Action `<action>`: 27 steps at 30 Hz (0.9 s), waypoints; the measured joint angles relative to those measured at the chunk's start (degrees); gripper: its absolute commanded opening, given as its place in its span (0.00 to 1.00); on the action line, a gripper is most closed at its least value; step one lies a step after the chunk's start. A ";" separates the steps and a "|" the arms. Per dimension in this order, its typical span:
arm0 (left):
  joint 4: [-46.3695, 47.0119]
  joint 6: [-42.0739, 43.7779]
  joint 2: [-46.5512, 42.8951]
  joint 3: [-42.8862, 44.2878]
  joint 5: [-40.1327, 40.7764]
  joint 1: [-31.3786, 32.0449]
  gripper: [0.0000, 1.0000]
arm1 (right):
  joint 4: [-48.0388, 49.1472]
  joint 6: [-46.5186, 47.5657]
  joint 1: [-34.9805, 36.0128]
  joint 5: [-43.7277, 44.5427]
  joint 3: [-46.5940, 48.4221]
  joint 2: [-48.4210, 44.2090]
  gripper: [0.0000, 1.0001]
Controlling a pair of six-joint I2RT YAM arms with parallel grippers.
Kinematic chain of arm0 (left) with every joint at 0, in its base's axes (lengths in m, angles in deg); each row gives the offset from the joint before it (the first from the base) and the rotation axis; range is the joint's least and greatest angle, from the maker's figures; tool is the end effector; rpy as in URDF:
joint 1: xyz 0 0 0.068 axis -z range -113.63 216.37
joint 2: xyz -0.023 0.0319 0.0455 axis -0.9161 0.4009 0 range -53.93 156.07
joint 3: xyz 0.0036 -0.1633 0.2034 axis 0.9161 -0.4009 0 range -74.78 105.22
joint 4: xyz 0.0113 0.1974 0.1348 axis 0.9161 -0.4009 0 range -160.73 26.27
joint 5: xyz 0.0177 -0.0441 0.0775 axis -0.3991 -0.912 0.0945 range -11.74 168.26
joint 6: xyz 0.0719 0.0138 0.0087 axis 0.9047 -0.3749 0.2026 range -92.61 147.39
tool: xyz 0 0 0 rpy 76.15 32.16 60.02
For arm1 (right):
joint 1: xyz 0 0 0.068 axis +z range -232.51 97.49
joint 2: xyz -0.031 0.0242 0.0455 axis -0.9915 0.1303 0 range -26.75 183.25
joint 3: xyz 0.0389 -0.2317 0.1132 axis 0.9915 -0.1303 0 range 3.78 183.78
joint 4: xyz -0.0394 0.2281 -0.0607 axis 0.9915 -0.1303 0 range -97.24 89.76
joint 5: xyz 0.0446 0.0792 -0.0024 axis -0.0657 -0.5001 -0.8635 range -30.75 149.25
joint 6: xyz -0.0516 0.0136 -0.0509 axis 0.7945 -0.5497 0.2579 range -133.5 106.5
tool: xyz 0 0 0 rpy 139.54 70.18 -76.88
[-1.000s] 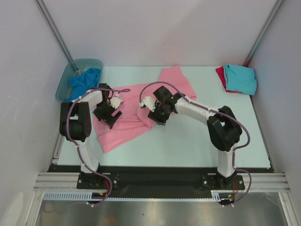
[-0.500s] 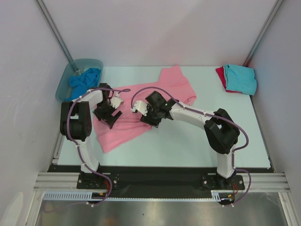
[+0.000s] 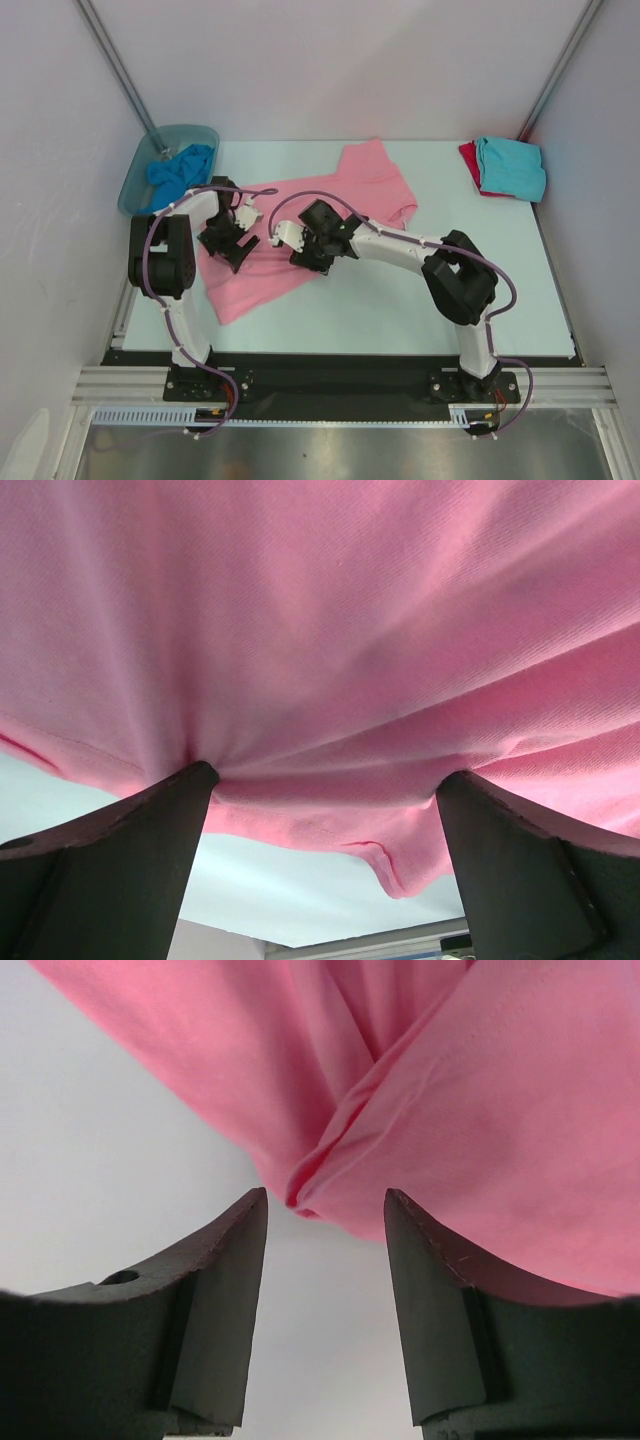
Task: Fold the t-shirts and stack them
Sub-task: Flatten the tshirt out
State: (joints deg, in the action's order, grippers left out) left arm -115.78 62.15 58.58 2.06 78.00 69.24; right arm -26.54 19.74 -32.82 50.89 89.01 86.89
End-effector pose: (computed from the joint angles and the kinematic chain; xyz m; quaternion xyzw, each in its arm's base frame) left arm 0.3360 -0.0171 0.1302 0.3226 0.9463 0.0033 0.0197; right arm 0.2660 0.3275 0.1813 -0.6458 0.6976 0.1119 0.2893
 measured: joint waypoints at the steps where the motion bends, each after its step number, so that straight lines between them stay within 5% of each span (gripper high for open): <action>1: 0.00 0.09 0.00 0.00 0.00 0.02 1.00 | 0.00 -0.02 0.17 -0.04 0.28 0.44 0.54; 16: 0.02 0.28 0.00 0.00 -0.02 0.00 1.00 | -0.20 0.02 1.25 -0.09 1.88 3.56 0.28; 21: 0.02 0.35 0.00 0.00 -0.04 0.00 1.00 | -0.44 0.66 1.25 0.13 2.01 4.04 0.00; 27: 0.04 0.35 0.00 0.00 -0.04 0.00 1.00 | -0.90 1.60 1.25 1.66 3.08 4.07 0.00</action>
State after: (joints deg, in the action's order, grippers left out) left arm -115.74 62.50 58.58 2.06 77.96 69.24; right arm -27.44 21.33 -31.57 52.55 92.09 90.96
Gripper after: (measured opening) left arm 0.996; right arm 0.010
